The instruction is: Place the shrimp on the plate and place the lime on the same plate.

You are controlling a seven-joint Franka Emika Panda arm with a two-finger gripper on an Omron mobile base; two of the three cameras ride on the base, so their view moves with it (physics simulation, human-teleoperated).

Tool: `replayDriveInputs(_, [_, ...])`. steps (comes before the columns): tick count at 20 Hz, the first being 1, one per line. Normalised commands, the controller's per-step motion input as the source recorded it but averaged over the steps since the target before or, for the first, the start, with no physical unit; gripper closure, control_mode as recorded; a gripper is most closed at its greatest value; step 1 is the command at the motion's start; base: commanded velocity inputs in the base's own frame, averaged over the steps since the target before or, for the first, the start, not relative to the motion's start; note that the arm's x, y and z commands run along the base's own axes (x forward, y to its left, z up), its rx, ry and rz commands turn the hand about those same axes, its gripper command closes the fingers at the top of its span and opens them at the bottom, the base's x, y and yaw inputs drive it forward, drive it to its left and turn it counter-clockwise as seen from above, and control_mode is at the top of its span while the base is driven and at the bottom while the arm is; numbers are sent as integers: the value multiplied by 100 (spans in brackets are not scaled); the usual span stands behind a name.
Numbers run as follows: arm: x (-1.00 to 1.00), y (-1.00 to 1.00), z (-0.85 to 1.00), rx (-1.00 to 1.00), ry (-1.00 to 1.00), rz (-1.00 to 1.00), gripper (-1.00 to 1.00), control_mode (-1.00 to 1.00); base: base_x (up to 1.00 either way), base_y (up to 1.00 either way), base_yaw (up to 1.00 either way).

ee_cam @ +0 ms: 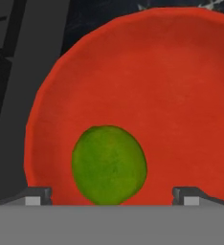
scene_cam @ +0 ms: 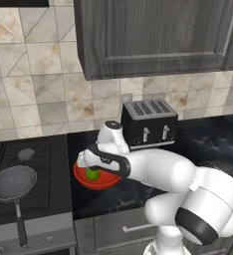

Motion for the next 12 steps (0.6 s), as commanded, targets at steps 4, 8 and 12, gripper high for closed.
replayDriveInputs(4, [0, 0, -4, 0, 0, 0, -100, -100, 0, 0, 0])
replayDriveInputs(8, [0, 0, -5, 0, 0, 0, -100, -100, 0, 0, 0])
replayDriveInputs(12, [0, 0, -9, 0, 0, 0, -100, -100, 0, 0, 0])
